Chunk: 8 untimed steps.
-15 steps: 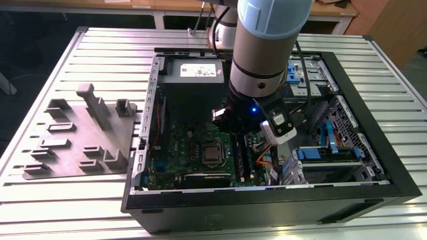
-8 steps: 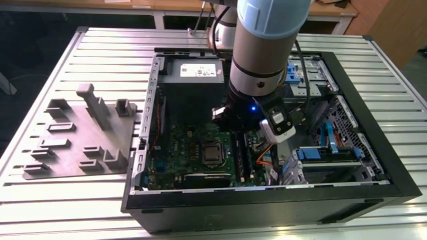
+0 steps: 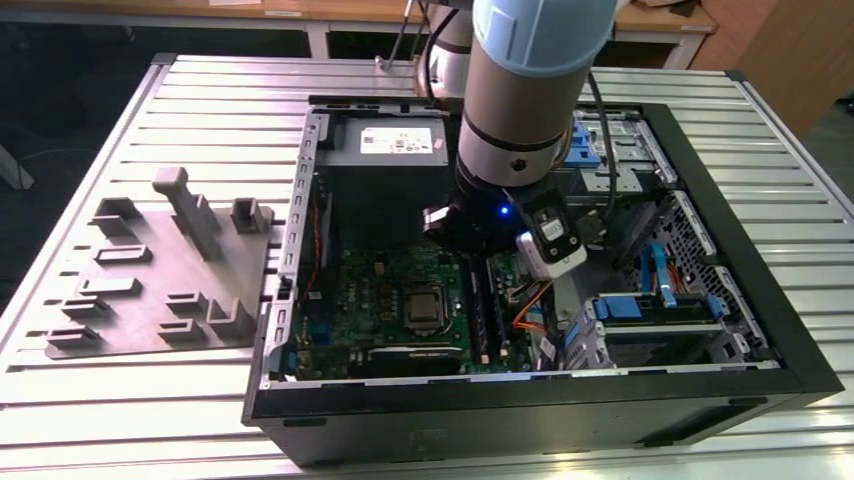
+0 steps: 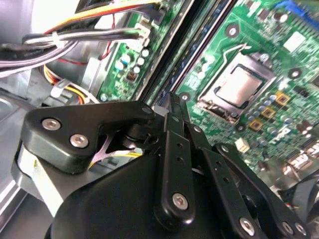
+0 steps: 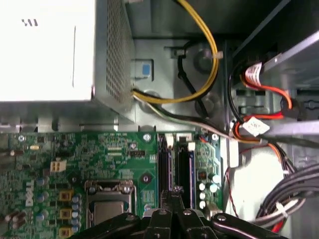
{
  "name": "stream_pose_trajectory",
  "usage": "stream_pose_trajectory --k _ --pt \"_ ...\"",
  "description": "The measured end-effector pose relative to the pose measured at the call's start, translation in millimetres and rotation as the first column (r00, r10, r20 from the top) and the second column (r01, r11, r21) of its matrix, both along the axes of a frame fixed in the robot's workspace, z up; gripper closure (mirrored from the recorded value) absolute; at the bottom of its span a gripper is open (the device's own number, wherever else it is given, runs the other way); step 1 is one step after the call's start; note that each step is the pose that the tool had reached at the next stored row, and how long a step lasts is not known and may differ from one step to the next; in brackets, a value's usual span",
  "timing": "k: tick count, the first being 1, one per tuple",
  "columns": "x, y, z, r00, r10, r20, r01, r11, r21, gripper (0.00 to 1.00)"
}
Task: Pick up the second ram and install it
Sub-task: 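Press down the second ram until it locks into place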
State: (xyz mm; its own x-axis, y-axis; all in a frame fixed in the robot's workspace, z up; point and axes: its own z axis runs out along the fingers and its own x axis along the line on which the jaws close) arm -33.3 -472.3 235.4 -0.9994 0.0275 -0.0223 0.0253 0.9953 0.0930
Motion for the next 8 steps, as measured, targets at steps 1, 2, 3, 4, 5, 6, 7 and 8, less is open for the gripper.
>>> stream_pose_trajectory --k 1,2,3,4,5,6,7,8 --pt "0.0 1.3 -0.4 1.0000 0.000 0.0000 0.000 1.0000 0.0051 0.90" --pt "0.0 2.7 -0.8 1.0000 0.000 0.0000 0.000 0.9999 0.0102 0.90" --pt "0.0 4.0 -1.2 1.0000 0.000 0.0000 0.000 0.9999 0.0148 0.90" --pt "0.0 5.3 -1.5 1.0000 0.000 0.0000 0.000 0.9998 0.0192 0.90" --pt "0.0 6.5 -1.8 1.0000 0.000 0.0000 0.000 0.9997 0.0224 0.90" --pt "0.0 7.6 -2.0 1.0000 0.000 0.0000 0.000 0.9997 0.0247 0.90" --pt "0.0 8.5 -2.1 1.0000 0.000 0.0000 0.000 0.9997 0.0263 0.90" --pt "0.1 9.1 -2.2 1.0000 0.000 0.0001 0.000 0.9996 0.0265 0.90"
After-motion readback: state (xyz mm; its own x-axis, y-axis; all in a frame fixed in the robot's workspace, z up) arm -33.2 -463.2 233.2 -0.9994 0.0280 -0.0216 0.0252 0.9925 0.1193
